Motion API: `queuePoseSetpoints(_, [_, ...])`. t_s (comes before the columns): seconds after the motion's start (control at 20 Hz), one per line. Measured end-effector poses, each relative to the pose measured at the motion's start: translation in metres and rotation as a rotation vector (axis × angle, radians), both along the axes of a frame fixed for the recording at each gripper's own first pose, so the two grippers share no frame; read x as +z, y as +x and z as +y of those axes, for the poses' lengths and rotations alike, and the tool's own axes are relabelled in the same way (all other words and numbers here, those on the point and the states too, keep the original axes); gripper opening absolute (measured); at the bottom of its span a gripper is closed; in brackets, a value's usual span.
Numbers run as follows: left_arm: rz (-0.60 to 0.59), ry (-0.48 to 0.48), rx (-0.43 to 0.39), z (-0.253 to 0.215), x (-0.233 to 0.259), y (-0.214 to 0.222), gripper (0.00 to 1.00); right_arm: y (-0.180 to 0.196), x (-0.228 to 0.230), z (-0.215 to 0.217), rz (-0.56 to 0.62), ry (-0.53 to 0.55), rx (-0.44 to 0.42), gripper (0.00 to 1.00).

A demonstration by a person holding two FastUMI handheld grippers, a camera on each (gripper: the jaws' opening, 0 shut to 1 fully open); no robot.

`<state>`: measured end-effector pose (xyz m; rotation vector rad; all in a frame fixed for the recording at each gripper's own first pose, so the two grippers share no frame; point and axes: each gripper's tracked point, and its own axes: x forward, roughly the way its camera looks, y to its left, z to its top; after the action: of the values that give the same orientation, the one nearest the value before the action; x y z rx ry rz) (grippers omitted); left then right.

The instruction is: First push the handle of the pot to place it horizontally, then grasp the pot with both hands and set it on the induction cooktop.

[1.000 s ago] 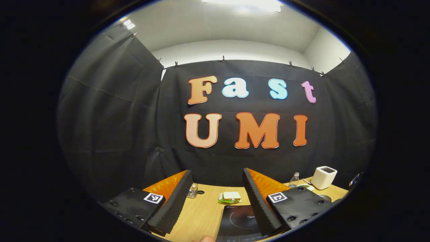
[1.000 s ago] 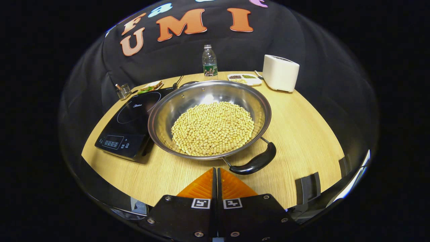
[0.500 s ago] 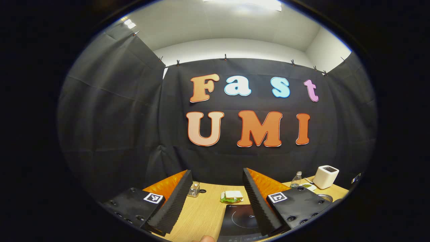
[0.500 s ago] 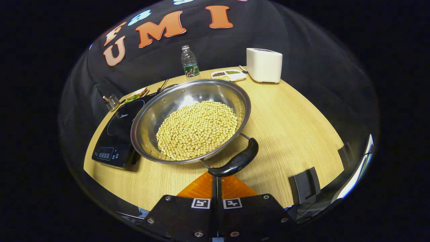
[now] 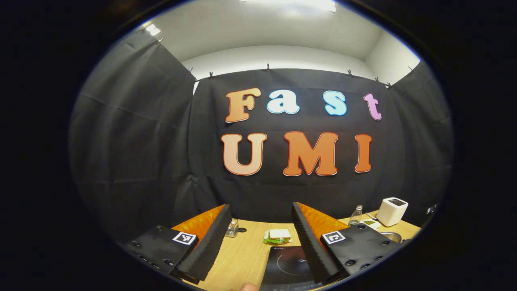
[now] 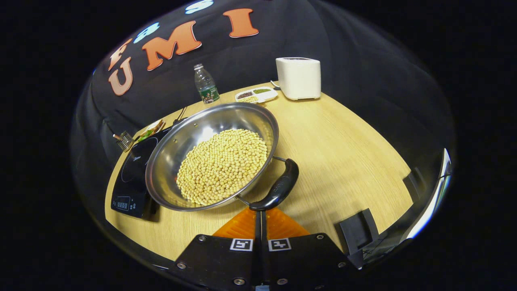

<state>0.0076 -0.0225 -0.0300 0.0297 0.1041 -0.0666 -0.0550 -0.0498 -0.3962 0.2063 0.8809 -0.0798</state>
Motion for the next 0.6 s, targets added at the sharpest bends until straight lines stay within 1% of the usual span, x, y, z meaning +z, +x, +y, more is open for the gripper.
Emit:
queuePoseSetpoints(0.2, [0.010, 0.007, -0.002, -0.006, -0.004, 0.007, 0.98, 0.011, 0.002, -0.018, -0.007, -0.008, -0.028, 0.00])
queuePoseSetpoints(0.6, [0.030, 0.014, -0.003, -0.020, -0.016, 0.022, 0.99, 0.045, -0.002, -0.037, -0.012, 0.004, -0.063, 0.00])
